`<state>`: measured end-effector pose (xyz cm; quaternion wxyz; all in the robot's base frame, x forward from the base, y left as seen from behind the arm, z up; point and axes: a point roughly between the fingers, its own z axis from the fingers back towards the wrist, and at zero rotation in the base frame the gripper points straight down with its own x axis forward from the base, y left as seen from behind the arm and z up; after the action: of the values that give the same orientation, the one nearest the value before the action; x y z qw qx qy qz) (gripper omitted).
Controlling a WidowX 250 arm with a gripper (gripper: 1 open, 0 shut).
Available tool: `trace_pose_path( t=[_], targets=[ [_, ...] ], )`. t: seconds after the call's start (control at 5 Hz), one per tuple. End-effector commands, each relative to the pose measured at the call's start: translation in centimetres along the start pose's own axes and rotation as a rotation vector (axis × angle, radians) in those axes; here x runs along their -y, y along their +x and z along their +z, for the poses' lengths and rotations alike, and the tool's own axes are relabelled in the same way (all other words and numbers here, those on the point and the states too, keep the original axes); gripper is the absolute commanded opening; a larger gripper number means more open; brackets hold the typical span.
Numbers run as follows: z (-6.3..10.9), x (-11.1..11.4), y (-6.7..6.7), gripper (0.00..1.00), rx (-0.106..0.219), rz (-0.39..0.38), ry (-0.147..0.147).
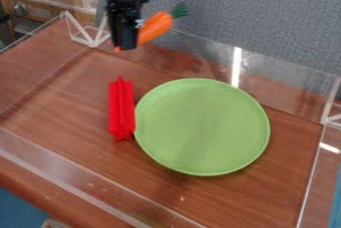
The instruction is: Put the carrot on the right side
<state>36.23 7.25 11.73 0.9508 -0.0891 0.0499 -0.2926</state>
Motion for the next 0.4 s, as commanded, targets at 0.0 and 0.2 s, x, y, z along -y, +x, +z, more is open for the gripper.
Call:
trace_pose_path(
  t=[0.0,0.2],
  targets=[
    [2.1,5.0,1.5,0.0,0.066,-0.089,0.046],
    [0.3,9.6,2.8,0.0,0.076,-0.157,0.016]
  ],
)
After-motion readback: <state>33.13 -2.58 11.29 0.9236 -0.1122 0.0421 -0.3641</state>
